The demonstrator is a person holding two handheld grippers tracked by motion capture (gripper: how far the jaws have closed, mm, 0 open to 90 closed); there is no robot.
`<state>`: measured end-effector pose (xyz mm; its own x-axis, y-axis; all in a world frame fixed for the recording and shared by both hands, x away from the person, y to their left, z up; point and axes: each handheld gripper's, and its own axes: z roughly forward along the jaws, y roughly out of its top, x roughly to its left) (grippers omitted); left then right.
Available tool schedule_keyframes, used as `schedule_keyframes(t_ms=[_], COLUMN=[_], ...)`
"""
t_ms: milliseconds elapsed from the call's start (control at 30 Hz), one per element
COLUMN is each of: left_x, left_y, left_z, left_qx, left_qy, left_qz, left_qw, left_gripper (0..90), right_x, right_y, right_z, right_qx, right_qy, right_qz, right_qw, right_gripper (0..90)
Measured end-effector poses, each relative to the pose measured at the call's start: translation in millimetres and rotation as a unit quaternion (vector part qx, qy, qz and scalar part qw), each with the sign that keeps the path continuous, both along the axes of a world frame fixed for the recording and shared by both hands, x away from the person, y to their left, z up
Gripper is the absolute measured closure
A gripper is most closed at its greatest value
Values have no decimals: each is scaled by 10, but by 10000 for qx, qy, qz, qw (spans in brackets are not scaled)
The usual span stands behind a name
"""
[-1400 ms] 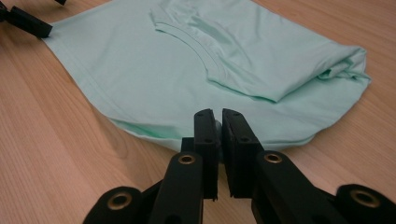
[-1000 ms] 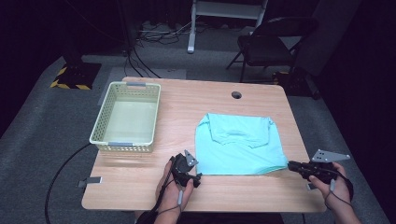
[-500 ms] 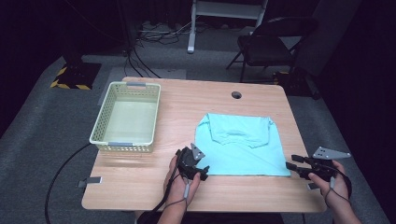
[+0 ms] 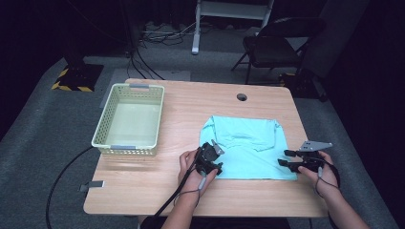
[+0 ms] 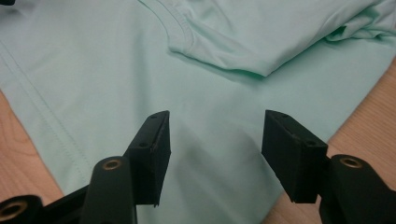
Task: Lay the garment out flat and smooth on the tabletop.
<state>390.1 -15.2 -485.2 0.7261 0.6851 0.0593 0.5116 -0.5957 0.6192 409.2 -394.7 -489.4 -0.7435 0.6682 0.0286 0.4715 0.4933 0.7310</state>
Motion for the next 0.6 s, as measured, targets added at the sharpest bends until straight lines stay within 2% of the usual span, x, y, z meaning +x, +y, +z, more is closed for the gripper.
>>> schedule_keyframes(t_ms=[100,167,200,300,433,467,500,533,567,600], left_x=[14,-3,-16,-85,-207,-251,-298,-345,-383,-412], left_y=[-8,5,23,47,54,57,54,47,46,45], left_z=[-30,-43,-48,-55,-57,-48,-38,-30,-19,-17], left_qx=[-82,-144,-213,-272,-284,-233,-188,-155,-104,-88], left_qy=[78,54,139,187,206,232,283,312,361,361], left_qz=[-83,-112,-106,-129,-292,-346,-389,-425,-469,-486], left_qw=[9999,9998,9996,9994,9990,9989,9987,9985,9982,9981], left_gripper=[386,386,387,387,389,389,390,393,396,396], right_x=[27,16,7,-56,-188,-224,-274,-335,-378,-402], right_y=[31,36,35,18,-26,-28,5,43,66,79], right_z=[-58,-81,-85,-106,-132,-129,-127,-120,-94,-80], right_qx=[-127,-135,-140,-103,2,-13,-116,-292,-273,-272], right_qy=[61,-15,-42,-133,-217,-291,-457,-658,-388,-238], right_qz=[52,91,94,42,41,183,416,460,303,344], right_qw=[9999,9999,9998,9999,9998,9994,9980,9963,9984,9988], right_gripper=[428,411,408,405,413,452,470,487,489,489])
